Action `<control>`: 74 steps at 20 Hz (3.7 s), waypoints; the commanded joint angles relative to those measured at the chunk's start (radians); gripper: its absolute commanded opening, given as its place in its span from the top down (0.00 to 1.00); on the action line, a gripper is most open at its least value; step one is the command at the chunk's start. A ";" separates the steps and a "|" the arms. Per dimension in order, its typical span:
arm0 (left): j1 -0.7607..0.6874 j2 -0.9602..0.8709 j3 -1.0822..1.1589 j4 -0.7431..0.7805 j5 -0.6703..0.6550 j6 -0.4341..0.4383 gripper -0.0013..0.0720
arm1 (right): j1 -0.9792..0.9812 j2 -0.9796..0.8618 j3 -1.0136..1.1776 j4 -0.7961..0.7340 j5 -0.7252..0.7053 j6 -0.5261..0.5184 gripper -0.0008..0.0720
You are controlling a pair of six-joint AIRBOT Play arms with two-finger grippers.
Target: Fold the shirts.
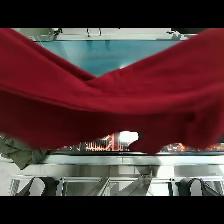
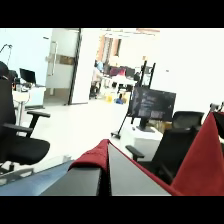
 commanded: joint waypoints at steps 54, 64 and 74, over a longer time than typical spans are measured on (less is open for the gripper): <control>-0.679 -1.298 0.375 1.285 0.232 -0.170 0.96 | 0.259 -1.378 0.195 -0.755 -0.097 0.174 0.96; -0.594 -1.069 0.374 1.299 0.071 -0.282 0.64 | 0.212 -1.169 0.195 -1.049 0.016 0.420 0.65; -0.538 -0.653 -0.371 1.444 0.095 -0.389 0.64 | 0.155 -0.790 -0.193 -1.039 0.229 0.536 0.96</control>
